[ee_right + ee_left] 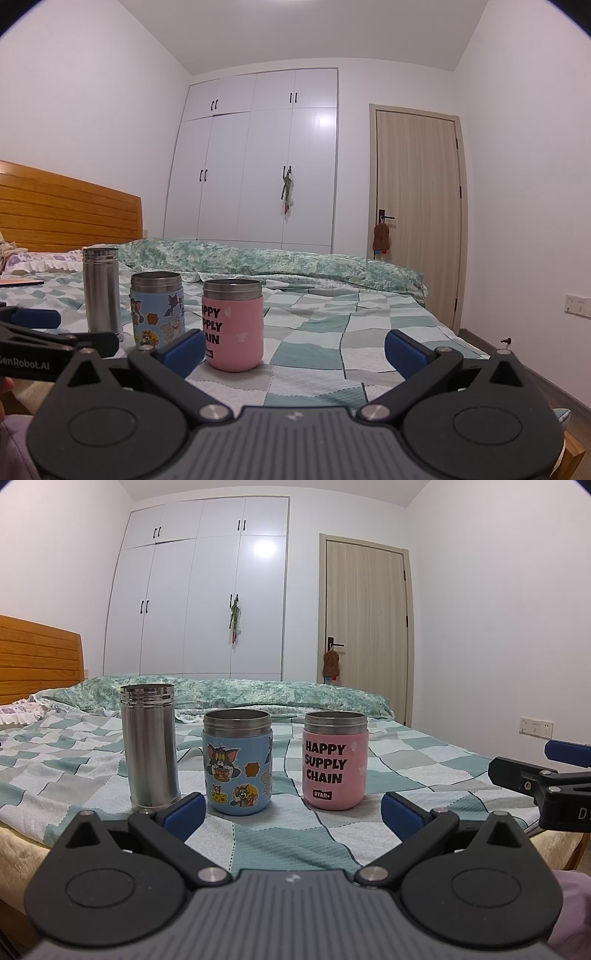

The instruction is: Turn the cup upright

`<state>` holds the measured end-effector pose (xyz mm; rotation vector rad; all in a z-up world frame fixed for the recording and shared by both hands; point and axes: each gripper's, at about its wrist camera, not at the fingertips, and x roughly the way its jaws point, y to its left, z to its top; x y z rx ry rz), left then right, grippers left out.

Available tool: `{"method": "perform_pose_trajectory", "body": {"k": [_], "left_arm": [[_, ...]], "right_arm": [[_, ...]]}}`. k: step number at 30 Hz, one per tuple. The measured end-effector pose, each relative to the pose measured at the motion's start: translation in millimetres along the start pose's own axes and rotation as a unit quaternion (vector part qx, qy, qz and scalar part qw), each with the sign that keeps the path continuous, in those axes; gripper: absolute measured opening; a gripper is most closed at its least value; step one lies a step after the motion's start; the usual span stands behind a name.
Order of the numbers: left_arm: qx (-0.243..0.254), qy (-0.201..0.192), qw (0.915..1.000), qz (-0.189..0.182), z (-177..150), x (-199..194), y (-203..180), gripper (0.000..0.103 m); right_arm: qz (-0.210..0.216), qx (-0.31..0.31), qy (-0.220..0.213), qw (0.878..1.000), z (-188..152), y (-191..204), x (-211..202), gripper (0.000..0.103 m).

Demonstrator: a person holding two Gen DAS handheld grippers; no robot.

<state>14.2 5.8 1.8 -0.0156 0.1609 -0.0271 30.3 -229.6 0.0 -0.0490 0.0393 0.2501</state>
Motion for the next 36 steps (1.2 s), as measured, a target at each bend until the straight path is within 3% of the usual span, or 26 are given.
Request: {"method": "perform_pose_trajectory", "body": {"k": [36], "left_arm": [[-0.002,-0.015,0.9999,-0.001,0.8,-5.9,-0.2,0.103]], "right_arm": [[0.000,0.000,0.000,1.000,-0.1,0.9,0.0,0.103]]}}
